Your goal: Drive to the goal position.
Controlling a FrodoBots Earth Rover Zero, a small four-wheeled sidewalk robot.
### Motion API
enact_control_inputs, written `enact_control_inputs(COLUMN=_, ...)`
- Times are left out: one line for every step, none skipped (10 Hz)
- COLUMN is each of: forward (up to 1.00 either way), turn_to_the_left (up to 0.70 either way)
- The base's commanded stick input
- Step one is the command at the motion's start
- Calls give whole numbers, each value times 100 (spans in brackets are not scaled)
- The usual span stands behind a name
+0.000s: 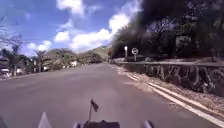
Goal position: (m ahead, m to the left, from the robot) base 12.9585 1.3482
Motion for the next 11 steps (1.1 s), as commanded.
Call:
enact_control_inputs(forward=70, turn_to_the_left=0)
enact_control_inputs(forward=70, turn_to_the_left=0)
enact_control_inputs(forward=70, turn_to_the_left=0)
enact_control_inputs(forward=70, turn_to_the_left=0)
enact_control_inputs(forward=70, turn_to_the_left=0)
enact_control_inputs(forward=70, turn_to_the_left=0)
enact_control_inputs(forward=70, turn_to_the_left=0)
enact_control_inputs(forward=70, turn_to_the_left=0)
enact_control_inputs(forward=70, turn_to_the_left=0)
enact_control_inputs(forward=70, turn_to_the_left=0)
enact_control_inputs(forward=70, turn_to_the_left=0)
